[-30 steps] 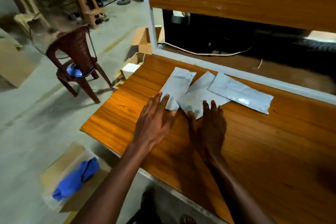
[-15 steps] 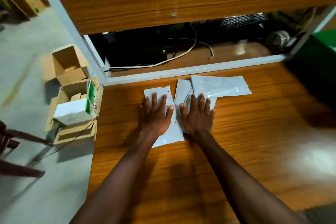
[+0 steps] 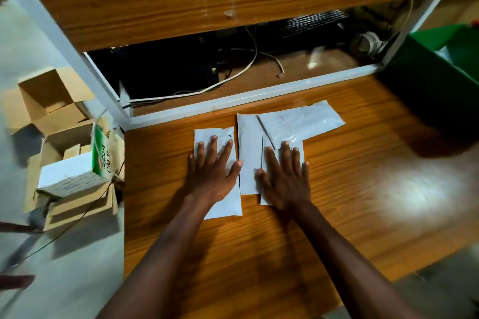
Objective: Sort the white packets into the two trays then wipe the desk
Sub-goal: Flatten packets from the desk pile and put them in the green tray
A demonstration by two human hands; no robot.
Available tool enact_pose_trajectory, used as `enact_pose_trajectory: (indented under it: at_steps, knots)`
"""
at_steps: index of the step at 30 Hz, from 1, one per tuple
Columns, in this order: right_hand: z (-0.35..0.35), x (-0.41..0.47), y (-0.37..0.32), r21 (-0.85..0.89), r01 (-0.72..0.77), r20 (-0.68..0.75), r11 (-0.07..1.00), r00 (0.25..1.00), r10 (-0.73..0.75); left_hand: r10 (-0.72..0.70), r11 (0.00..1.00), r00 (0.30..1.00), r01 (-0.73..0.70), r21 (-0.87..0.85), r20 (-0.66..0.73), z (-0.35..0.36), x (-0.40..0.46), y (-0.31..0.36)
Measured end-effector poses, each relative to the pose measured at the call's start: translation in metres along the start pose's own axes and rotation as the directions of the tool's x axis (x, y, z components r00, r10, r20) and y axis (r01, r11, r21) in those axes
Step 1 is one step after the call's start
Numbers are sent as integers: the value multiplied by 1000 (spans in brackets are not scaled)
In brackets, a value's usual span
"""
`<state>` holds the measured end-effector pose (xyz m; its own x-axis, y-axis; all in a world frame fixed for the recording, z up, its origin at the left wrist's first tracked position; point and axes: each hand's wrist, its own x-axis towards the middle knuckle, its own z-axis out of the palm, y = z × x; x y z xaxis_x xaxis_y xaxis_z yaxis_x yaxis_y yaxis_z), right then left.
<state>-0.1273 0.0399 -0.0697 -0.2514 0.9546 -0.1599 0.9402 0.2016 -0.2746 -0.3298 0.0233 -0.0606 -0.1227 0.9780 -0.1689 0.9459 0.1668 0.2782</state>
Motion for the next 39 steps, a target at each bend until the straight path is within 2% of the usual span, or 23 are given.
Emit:
enact_pose_trajectory:
  at_steps: [5, 9, 13, 20, 26, 28, 32, 39]
  knots:
    - [12, -12, -6, -61, -14, -26, 998, 1000, 12, -17, 999, 1000, 18, 36, -21, 14, -5, 4]
    - [21, -32, -6, -43, -45, -91, 998, 995, 41, -33, 998, 998, 36, 44, -47, 19, -19, 2]
    - [26, -39, -9, 11, -56, -131, 998, 990, 57, 18, 999, 997, -15, 38, -78, 24, -26, 4]
    - [14, -44, 5, 62, 82, -227, 995, 972, -66, 57, 998, 990, -55, 23, -126, 24, -36, 8]
    - [1, -70, -5, 86, 123, -316, 989, 945, -90, 83, 996, 983, -77, 40, -164, 25, -45, 14]
    - [7, -83, -4, 76, 110, -299, 991, 950, -83, 77, 997, 980, -73, 30, -184, 25, -53, 16]
    - [24, -100, 1, 55, 32, -168, 998, 985, -22, 58, 998, 977, -63, -18, -206, 31, -81, 21]
    - [30, -109, 6, -17, 24, -131, 1000, 991, -26, 25, 999, 989, -27, -18, -143, 55, -134, 26]
